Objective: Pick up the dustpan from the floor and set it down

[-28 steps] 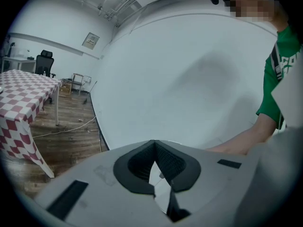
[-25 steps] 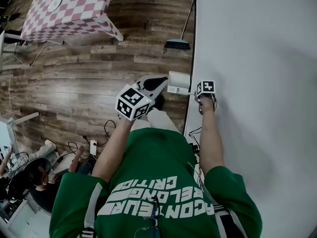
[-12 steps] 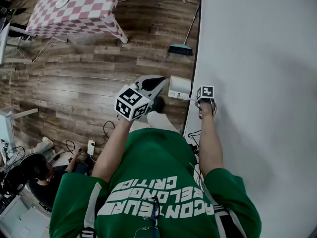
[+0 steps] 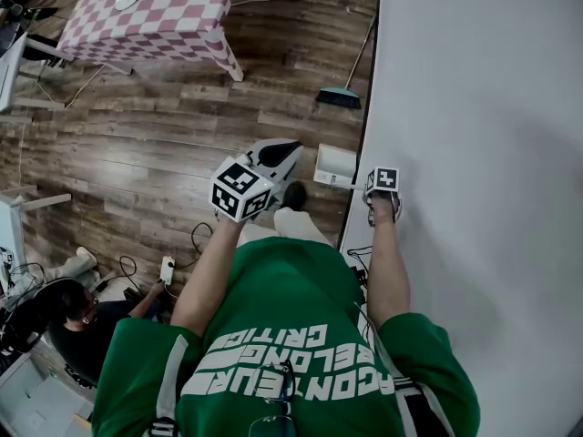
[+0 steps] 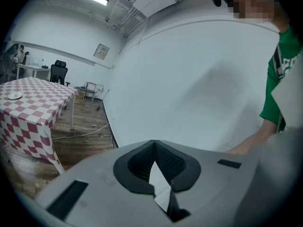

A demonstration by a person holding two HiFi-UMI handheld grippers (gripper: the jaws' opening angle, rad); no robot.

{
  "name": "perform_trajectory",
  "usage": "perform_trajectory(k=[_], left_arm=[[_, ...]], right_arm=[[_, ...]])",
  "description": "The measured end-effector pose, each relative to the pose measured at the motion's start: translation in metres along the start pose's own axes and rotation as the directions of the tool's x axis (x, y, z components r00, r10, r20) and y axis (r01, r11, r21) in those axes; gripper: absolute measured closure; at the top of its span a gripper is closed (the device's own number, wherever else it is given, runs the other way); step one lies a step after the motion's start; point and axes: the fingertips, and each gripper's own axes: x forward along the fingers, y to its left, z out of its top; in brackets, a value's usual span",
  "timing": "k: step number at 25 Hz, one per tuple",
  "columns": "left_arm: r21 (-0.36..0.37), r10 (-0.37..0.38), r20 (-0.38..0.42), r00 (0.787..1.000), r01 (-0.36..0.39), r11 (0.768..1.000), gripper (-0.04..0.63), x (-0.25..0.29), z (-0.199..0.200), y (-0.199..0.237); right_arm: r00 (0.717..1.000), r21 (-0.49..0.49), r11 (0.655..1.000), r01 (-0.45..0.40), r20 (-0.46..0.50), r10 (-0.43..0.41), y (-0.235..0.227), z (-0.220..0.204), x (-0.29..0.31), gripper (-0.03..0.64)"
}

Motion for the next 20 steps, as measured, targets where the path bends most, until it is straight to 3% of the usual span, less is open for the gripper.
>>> perform_trajectory(k=[6, 12, 20], left_arm=[[-0.017, 0.049, 0.028, 0.998, -0.049, 0.999, 0.592, -0.024, 0.000, 0.017], [-0.037, 0.102, 0.073, 0.992, -0.099, 0.994, 0.592, -0.049, 0.007, 0.034], [-0.061, 0.148, 0.128, 0.981, -0.141, 0.988, 0.592, -0.072, 0.016, 0.047]], right_arm=[[0.998, -0.036, 0.999, 0.004, 0.056, -0.002, 0.013, 0.006, -0.017, 0.505], [0.986, -0.105, 0.994, 0.012, 0.169, 0.006, 0.030, 0.030, -0.057, 0.505], [0.928, -0.187, 0.981, 0.055, 0.372, 0.019, 0.059, 0.079, -0.148, 0.505]])
